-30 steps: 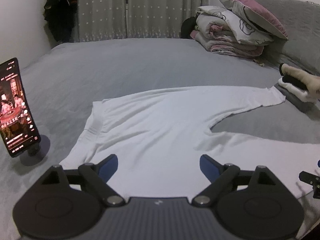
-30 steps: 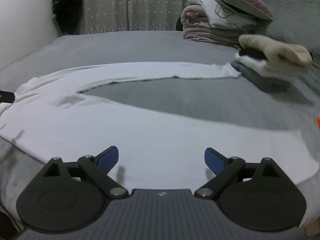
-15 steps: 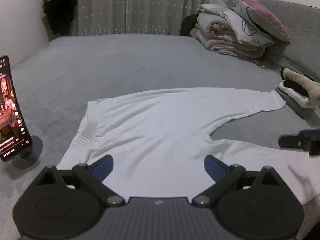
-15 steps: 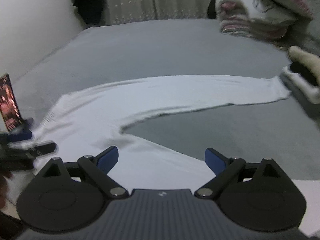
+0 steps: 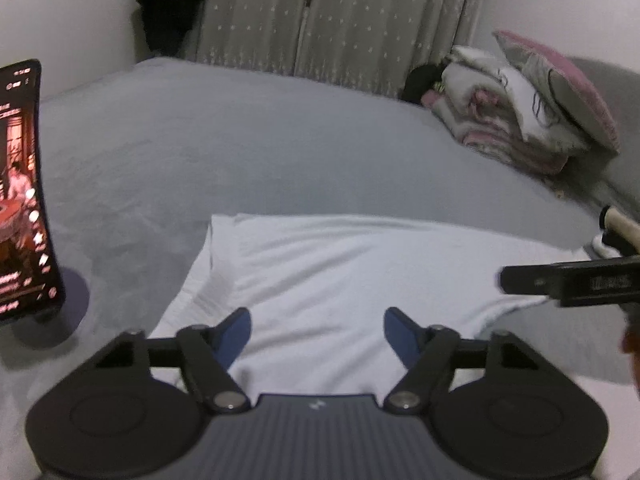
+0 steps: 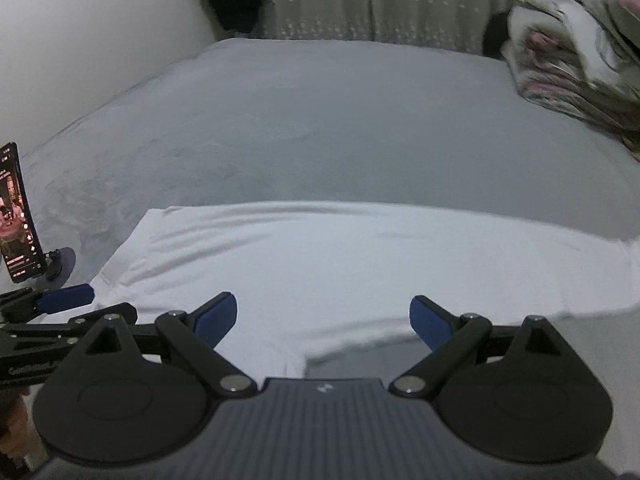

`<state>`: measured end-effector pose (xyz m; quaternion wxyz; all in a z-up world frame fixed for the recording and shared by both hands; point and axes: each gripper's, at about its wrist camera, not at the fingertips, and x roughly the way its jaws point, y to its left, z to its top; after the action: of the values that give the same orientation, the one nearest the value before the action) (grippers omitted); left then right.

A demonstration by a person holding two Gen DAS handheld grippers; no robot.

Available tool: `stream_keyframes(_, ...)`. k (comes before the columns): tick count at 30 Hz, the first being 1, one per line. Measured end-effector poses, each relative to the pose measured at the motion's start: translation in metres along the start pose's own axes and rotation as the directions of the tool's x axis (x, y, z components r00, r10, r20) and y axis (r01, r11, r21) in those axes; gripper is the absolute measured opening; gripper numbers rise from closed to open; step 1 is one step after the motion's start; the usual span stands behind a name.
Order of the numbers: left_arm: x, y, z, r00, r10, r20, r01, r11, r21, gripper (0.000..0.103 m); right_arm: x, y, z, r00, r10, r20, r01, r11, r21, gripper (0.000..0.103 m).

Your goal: Fold clothes

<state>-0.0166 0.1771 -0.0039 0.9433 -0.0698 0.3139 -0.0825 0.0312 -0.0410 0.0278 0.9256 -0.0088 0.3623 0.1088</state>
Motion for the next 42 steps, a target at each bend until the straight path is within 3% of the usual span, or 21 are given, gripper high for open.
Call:
stream_keyframes(6,0.020,0.010,0.000,1.000,0.030,-0.007,-0.030,0.999,-0.019,0.070,0.038,0.012,0.017,0.997,0.070,0.021,-0.068,0.994,-0.084,0.095)
stream_keyframes(8,0.025,0.013,0.000,0.999,0.041,-0.016,-0.041,0.999,-0.029,0.060,0.050,0.018,0.022,0.996,0.090,0.023,-0.086,0.987,-0.137,0.095)
stream_keyframes(13,0.032,0.026,0.001,0.998,0.058,-0.037,-0.060,0.997,-0.053,0.050,0.082,0.036,0.035,0.992,0.130,0.006,-0.124,0.960,-0.250,0.095)
stream_keyframes(22,0.040,0.033,0.003,0.995,0.063,-0.076,-0.068,0.995,-0.067,0.046,0.120,0.050,0.052,0.994,0.112,0.000,-0.106,0.933,-0.345,0.095)
stream_keyframes(25,0.041,0.033,0.002,0.994,0.066,-0.086,-0.071,0.996,-0.059,0.046,0.132,0.047,0.058,0.995,0.097,-0.006,-0.093,0.934,-0.344,0.090)
stream_keyframes(27,0.041,0.036,0.003,0.994,0.066,-0.089,-0.072,0.995,-0.065,0.044,0.140,0.045,0.059,0.996,0.082,-0.019,-0.084,0.935,-0.344,0.084)
stream_keyframes(31,0.040,0.044,0.004,0.993,0.072,-0.098,-0.082,0.992,-0.098,0.021,0.149,0.038,0.055,0.994,0.095,-0.051,-0.106,0.939,-0.327,0.072)
stream_keyframes(34,0.042,0.053,0.004,0.992,0.067,-0.107,-0.081,0.987,-0.136,0.011,0.147,0.038,0.054,0.991,0.119,-0.062,-0.133,0.939,-0.316,0.051)
stream_keyframes(35,0.042,0.056,0.004,0.992,0.064,-0.110,-0.081,0.985,-0.150,0.009,0.146,0.038,0.054,0.990,0.126,-0.065,-0.140,0.939,-0.314,0.040)
stream_keyframes(36,0.043,0.058,0.003,0.992,0.062,-0.112,-0.080,0.983,-0.163,0.008,0.145,0.039,0.054,0.989,0.133,-0.068,-0.148,0.939,-0.312,0.019)
stream_keyframes(37,0.043,0.060,0.003,0.992,0.061,-0.114,-0.080,0.982,-0.174,0.007,0.144,0.040,0.054,0.990,0.126,-0.070,-0.142,0.938,-0.316,0.008)
stream_keyframes(42,0.047,0.064,0.003,0.991,0.060,-0.120,-0.082,0.978,-0.192,0.005,0.129,0.044,0.055,0.994,0.095,-0.048,-0.105,0.945,-0.311,0.003)
